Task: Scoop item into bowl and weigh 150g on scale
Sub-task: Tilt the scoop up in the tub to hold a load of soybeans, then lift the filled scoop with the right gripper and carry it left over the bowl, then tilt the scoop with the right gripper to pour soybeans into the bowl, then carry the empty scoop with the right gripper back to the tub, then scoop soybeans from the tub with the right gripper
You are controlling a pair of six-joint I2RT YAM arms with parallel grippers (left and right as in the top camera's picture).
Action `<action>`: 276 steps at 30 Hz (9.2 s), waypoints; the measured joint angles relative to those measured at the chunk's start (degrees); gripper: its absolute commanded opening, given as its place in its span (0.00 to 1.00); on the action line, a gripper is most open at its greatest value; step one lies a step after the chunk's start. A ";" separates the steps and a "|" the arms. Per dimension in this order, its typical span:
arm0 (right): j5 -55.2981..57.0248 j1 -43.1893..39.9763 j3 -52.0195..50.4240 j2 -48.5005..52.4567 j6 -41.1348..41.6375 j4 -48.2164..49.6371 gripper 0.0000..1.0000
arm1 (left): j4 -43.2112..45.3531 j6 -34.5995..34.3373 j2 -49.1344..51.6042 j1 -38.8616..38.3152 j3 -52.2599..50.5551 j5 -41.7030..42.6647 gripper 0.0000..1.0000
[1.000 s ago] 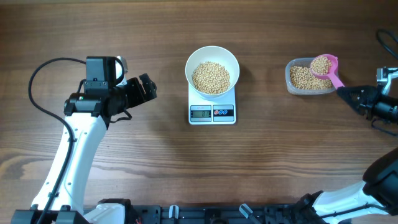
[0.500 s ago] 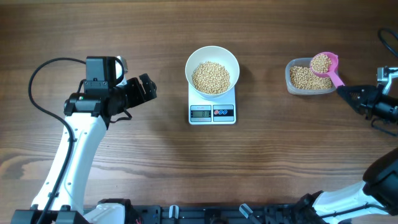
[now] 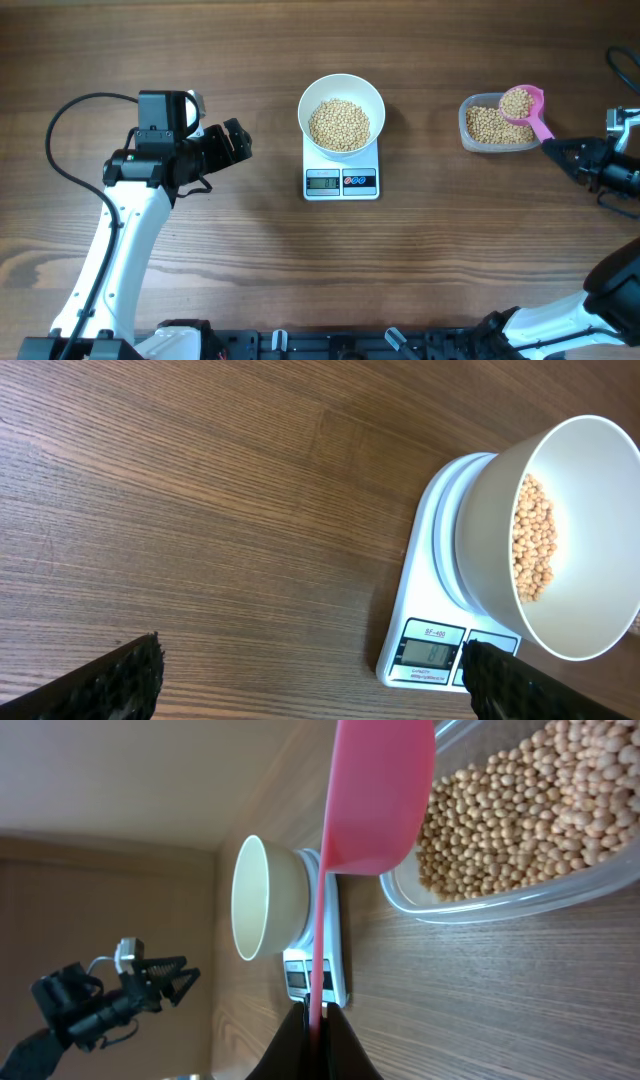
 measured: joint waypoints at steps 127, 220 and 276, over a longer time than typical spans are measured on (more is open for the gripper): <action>79.08 77.22 -0.57 -14.32 12.41 36.24 0.04 | -0.24 0.00 0.00 0.00 0.00 0.00 1.00; 62.77 36.06 -0.55 -6.10 19.10 19.17 0.04 | 0.24 0.00 0.00 0.00 0.00 -0.48 1.00; 22.97 9.57 -0.55 -6.05 23.39 15.10 0.04 | 0.24 0.00 0.00 0.00 0.00 -0.48 1.00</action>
